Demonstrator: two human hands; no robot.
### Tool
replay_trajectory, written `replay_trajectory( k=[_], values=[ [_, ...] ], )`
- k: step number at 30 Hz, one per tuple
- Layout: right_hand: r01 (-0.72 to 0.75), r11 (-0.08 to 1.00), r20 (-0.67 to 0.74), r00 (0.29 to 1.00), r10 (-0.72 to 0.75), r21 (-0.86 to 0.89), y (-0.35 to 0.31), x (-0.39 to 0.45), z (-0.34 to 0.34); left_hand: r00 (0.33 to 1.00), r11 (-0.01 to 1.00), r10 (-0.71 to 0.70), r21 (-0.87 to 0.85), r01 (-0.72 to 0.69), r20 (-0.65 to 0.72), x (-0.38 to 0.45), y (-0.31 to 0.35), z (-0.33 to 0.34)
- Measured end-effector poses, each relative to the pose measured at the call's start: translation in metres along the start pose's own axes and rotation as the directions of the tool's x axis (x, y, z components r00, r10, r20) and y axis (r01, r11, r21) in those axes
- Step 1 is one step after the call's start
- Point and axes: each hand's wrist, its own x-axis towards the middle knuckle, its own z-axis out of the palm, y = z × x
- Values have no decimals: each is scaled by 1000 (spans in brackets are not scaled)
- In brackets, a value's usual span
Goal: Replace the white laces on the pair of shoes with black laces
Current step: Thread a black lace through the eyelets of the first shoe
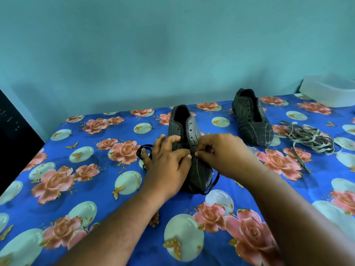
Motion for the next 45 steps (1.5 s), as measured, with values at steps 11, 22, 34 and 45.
replay_trajectory(
  k=[11, 22, 34, 45],
  values=[
    [-72, 912, 109, 994, 30, 404, 18, 6, -1, 997, 971, -38, -234, 52, 63, 8, -3, 0],
    [15, 937, 73, 996, -43, 348, 21, 8, 1, 986, 862, -113, -506, 36, -122, 16, -13, 4],
    [186, 874, -106, 982, -154, 449, 6, 8, 21, 980, 921, 39, -373, -110, -193, 11, -19, -4],
    [222, 881, -146, 974, -176, 418, 4, 6, 26, 984, 952, 115, -268, -148, -135, 7, -18, -5]
  ],
)
